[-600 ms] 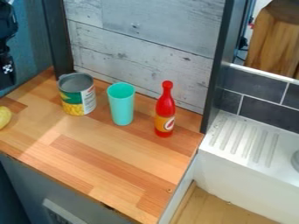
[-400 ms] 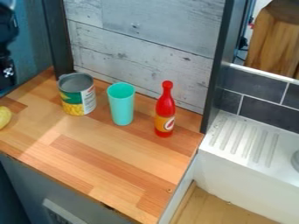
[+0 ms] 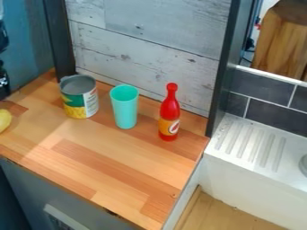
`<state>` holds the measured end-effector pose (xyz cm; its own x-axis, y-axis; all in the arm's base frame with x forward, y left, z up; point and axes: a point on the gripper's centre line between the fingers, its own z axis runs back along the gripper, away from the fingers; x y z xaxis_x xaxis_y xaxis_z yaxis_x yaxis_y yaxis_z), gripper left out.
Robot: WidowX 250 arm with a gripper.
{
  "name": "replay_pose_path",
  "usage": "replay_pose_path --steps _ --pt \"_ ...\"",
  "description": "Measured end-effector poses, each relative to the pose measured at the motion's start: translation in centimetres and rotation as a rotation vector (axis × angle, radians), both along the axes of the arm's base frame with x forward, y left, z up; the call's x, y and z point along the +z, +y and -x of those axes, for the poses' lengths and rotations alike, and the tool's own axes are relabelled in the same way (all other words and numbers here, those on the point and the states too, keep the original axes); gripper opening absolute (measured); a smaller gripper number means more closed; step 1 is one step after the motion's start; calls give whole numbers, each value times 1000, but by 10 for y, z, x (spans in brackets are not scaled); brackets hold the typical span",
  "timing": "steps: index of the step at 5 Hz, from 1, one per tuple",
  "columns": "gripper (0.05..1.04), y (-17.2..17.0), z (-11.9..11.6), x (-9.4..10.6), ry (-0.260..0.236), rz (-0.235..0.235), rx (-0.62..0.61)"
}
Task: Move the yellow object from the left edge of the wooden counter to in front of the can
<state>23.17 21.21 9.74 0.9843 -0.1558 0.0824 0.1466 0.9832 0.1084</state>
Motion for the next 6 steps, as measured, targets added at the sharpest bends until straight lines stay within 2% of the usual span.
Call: replay_pose_path --steps 1,2,3,4,5,6 --pt "999 16 5 -20 66 -61 77" --pt "999 18 9 -37 149 -89 119" --pt "999 17 6 -49 192 -64 139" --pt "999 19 3 -54 201 -52 164" --pt "999 20 1 -55 197 -53 188" --pt "999 23 0 -62 213 -57 221"
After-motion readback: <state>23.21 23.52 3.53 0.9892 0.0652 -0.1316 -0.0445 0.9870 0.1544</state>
